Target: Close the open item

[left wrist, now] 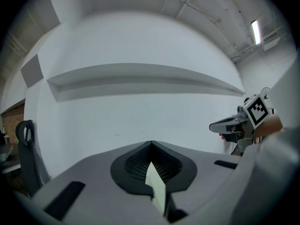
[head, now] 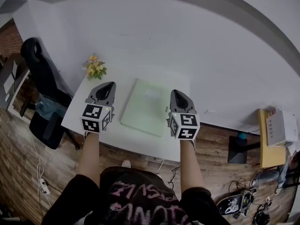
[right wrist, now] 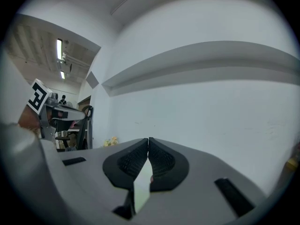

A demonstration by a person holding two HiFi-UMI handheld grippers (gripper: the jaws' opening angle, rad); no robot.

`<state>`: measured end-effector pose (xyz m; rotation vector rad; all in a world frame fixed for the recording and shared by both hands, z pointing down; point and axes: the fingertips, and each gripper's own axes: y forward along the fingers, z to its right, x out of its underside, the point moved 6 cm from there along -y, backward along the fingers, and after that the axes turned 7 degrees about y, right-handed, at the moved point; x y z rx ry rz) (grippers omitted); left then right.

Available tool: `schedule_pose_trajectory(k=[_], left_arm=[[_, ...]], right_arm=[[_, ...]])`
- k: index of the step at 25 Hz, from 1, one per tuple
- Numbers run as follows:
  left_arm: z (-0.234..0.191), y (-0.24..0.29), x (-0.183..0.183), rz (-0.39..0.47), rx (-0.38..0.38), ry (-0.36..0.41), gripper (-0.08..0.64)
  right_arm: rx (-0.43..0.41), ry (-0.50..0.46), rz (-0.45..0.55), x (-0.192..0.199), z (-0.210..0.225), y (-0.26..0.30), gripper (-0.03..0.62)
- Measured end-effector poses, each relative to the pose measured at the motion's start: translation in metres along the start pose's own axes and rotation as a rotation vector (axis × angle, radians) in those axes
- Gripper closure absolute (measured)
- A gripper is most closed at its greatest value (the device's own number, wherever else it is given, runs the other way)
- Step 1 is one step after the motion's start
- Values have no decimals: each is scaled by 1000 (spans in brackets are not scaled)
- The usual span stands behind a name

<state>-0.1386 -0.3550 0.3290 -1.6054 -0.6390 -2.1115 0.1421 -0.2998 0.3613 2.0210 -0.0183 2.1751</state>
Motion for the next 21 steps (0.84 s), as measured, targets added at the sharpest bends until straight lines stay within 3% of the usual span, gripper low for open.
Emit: schedule_pose_trajectory(k=[21], left_arm=[[-1,1,-3,0,-4,8,546]], right_arm=[[1,-7,-6,-6,4,1,568]])
